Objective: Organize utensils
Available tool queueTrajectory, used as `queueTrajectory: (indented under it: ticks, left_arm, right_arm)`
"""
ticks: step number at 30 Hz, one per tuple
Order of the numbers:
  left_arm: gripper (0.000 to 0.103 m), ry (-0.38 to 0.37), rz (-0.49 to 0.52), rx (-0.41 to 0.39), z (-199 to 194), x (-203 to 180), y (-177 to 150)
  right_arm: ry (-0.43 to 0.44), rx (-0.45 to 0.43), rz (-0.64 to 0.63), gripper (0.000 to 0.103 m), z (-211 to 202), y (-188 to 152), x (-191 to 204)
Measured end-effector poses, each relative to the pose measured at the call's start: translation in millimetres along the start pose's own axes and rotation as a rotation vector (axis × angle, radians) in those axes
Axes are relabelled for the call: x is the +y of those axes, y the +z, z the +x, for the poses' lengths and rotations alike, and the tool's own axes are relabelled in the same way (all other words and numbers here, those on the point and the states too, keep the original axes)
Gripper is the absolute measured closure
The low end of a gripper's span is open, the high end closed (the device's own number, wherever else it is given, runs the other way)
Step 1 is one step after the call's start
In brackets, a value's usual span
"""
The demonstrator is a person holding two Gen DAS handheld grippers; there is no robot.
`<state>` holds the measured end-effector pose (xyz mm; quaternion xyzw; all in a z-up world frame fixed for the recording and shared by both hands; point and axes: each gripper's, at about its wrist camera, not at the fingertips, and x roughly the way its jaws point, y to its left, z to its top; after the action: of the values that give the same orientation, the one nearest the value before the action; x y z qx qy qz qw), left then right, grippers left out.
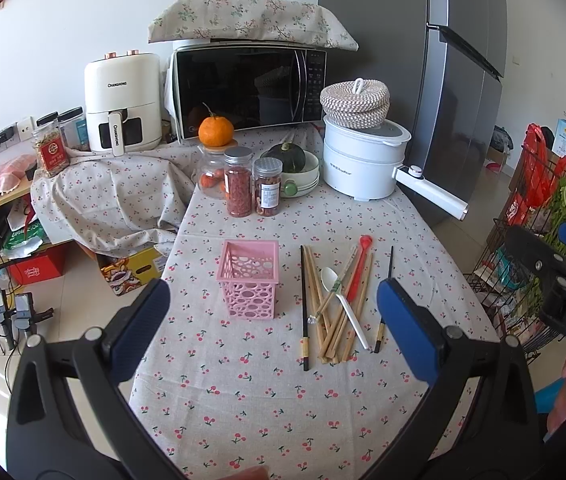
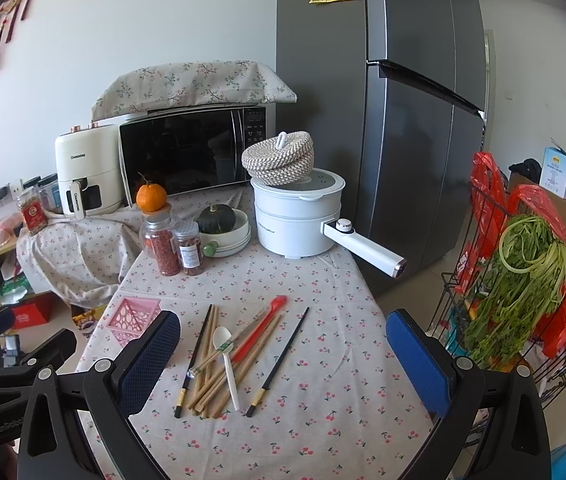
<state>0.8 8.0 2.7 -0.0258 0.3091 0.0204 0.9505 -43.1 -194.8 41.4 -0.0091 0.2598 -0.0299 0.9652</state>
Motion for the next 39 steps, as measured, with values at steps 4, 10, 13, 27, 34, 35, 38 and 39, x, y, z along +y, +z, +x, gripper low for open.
queueTrajectory:
  ticks: [4,10,13,27,34,35,38,39]
  left_arm:
    - [0.0,0.013,0.01,0.007,1.7,-1.5,0.8]
    - [0.0,0.025,0.048,0.008,11.5,-6.2,-1.3]
    - [0.0,0.024,0.1,0.031,20.0,-13.3,-0.5]
    - [0.011,-0.22,0.23,0.405,113.7,-72.6,33.8]
    - [0.038,-0.183,0.324,0.585,209.2,-108.9,29.0]
    - [0.045,-0.178,0.331,0.601,223.8,-112.4,28.5]
    - [0.056,-0.175,0.332,0.663,263.3,-119.5,26.4]
    - [0.061,-0.174,0.325,0.681,276.8,-121.7,25.7]
  right_arm:
    - [-0.003,0.002,-0.003,0.0,1.5,0.1,-0.5]
    - [0.0,0.039,0.005,0.0,12.2,1.2,-4.9]
    - [-0.018,0.075,-0.002,0.0,22.7,4.0,-7.9]
    - [0.009,0.435,0.173,0.0,153.2,17.0,-67.5]
    - [0.052,0.589,0.251,0.028,210.8,-19.4,-93.4]
    - [0.06,0.599,0.261,0.03,215.9,-22.2,-95.1]
    - [0.079,0.635,0.282,0.031,230.0,-30.4,-97.3]
    - [0.084,0.645,0.288,0.031,234.0,-32.6,-97.8]
